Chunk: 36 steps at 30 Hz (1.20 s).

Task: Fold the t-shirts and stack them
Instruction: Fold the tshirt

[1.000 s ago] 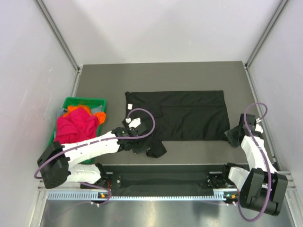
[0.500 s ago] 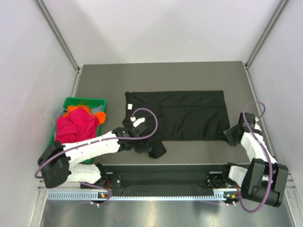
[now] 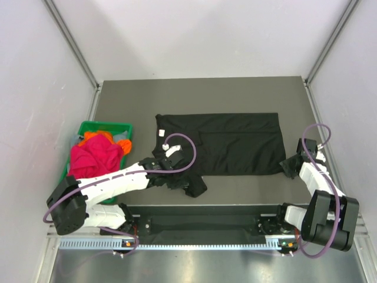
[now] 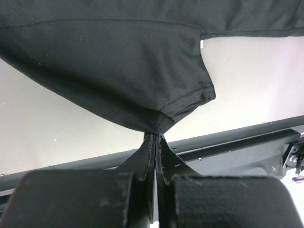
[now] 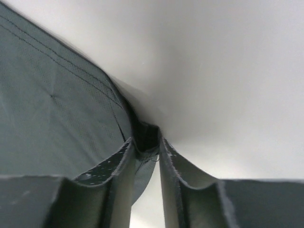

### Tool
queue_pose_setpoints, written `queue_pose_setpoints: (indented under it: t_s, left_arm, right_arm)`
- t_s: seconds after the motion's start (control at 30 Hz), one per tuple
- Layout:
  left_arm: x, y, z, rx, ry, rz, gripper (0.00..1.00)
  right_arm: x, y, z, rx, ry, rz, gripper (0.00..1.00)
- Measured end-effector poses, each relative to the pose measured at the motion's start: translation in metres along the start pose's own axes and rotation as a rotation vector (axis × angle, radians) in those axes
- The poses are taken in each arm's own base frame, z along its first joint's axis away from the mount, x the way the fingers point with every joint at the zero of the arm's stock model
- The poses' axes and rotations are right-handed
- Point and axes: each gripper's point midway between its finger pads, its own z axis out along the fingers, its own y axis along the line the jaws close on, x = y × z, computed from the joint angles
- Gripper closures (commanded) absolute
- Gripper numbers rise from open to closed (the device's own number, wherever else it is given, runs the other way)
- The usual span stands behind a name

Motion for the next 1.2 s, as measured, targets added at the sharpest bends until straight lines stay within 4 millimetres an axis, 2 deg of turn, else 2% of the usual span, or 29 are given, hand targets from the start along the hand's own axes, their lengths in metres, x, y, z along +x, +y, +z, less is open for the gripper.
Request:
queue_pose_setpoints:
  t_s: [0.07, 0.17, 0.4, 0.7, 1.2]
  left_arm:
    - [-0.003, -0.001, -0.001, -0.002, -0.006, -0.001, 1.0]
    - [-0.011, -0.006, -0.005, 0.007, -0.026, -0.002, 1.0]
    - [-0.021, -0.013, -0.013, 0.026, -0.06, 0.002, 1.0]
    - [-0.02, -0.013, -0.014, 0.03, -0.052, 0.003, 1.0]
    - [-0.019, -0.014, -0.014, 0.033, -0.047, 0.003, 1.0]
  right_arm:
    - [-0.001, 0.0, 0.001, 0.001, -0.007, 0.002, 0.76]
    - [-0.002, 0.0, 0.001, -0.002, -0.012, 0.004, 0.65]
    - [-0.003, -0.009, -0.004, 0.034, -0.024, 0.001, 0.6]
    - [0.008, -0.022, -0.012, 0.078, 0.014, -0.003, 0.61]
    - [0.013, -0.026, -0.015, 0.078, 0.023, -0.001, 0.62]
